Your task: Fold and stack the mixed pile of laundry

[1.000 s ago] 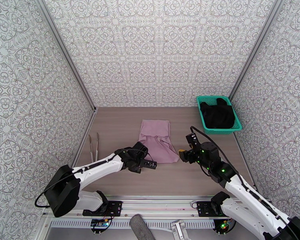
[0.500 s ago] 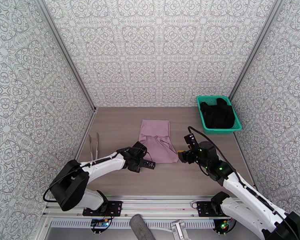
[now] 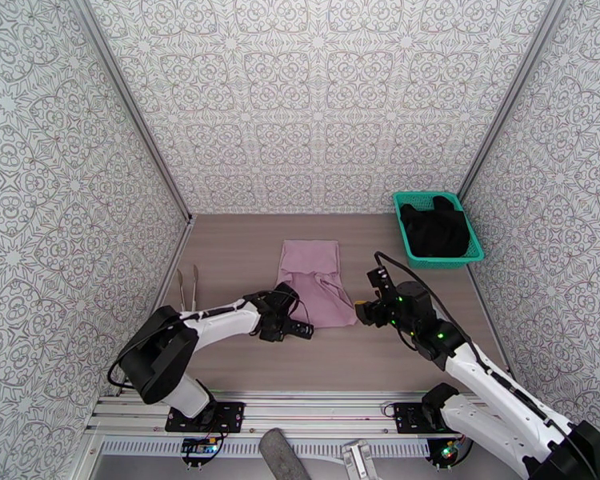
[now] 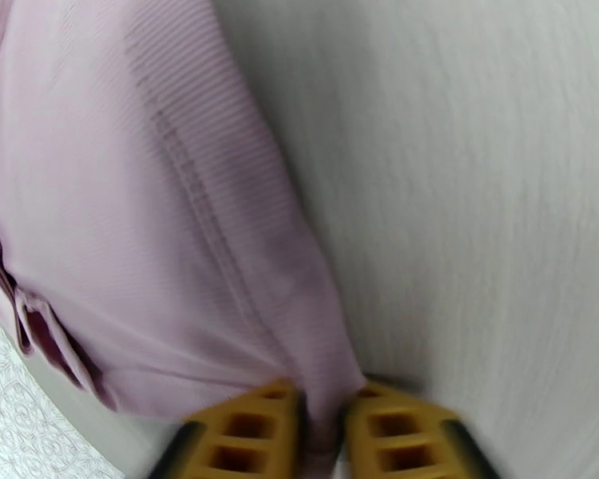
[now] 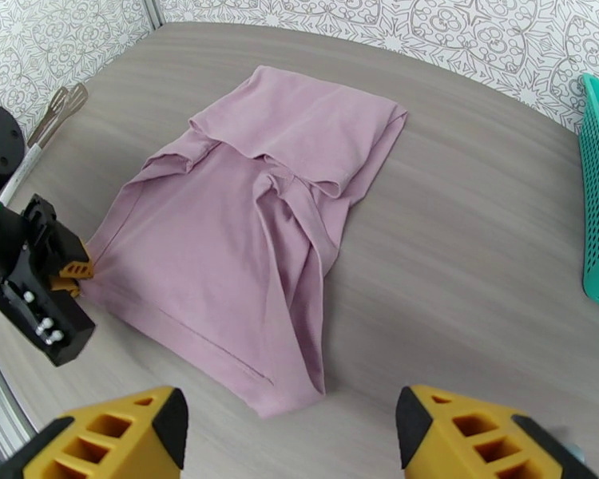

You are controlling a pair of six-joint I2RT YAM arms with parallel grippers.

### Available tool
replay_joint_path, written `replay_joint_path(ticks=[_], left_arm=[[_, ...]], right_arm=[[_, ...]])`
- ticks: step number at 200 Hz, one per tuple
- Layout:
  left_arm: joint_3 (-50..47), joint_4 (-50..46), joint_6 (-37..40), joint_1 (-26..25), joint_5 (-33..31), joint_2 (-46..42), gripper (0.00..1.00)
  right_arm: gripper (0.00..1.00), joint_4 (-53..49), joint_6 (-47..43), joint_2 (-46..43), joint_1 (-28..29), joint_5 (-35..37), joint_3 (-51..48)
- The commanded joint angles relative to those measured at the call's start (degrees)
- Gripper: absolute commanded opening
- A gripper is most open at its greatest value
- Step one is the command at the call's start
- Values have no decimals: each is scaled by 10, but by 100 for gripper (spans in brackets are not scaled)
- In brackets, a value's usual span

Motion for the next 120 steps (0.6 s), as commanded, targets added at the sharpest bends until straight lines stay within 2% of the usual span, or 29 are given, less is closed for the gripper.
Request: replay_joint_path(ticks=[1, 46, 78, 101, 120], left_arm=[[15, 61, -53, 17, -13, 40, 0], [-30, 124, -104, 20, -14, -9, 0], [-49, 92, -116, 18, -17, -53, 0], [-41, 55, -127, 16, -14, -73, 0], [-39, 43, -135, 14, 6, -85, 0]], right_arm=[[74, -22, -38, 31, -2, 0, 34], [75, -111, -217, 135, -3, 22, 125], [76, -191, -382, 189, -2, 42, 174], [76, -211, -528, 203, -3, 44, 157], [77, -234, -605, 219, -3, 27, 152]])
